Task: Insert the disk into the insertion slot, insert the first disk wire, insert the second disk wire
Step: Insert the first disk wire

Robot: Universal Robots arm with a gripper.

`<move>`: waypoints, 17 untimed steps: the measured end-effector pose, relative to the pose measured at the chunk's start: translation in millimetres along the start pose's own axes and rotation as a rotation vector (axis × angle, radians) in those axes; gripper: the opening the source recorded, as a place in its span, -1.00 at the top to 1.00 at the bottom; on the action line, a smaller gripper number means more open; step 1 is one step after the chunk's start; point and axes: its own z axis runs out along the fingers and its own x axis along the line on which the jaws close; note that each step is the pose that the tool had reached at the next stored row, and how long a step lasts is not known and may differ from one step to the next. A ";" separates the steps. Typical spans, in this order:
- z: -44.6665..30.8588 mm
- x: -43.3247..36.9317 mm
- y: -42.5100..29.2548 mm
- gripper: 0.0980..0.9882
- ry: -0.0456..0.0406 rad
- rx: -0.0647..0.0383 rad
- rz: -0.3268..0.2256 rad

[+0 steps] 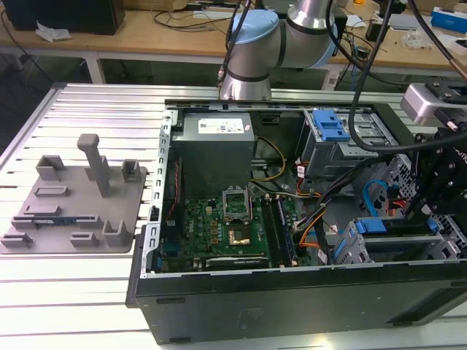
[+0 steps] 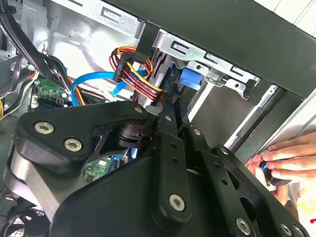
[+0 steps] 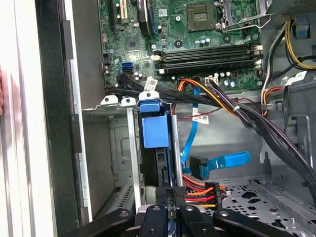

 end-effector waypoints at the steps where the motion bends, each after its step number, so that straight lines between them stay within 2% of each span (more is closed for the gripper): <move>1: 0.6 0.4 -0.1 0.85 0.0005 0.000 0.000; 5: 2.9 1.1 -0.4 0.85 0.0006 -0.001 0.000; 9: 1.7 1.1 -0.3 0.83 0.0002 -0.001 0.000; 10: -1.1 0.5 -0.2 0.83 0.0010 -0.001 0.000; 11: -5.1 -0.4 -0.1 0.68 0.0028 -0.001 0.000; 12: -9.8 -1.7 0.0 0.68 0.0050 -0.001 0.000; 14: -21.1 -5.5 0.4 0.68 0.0133 0.000 0.000; 15: -29.2 -8.1 0.7 0.68 0.0191 0.000 0.000; 17: -34.8 -12.0 1.1 0.68 0.0265 0.001 0.001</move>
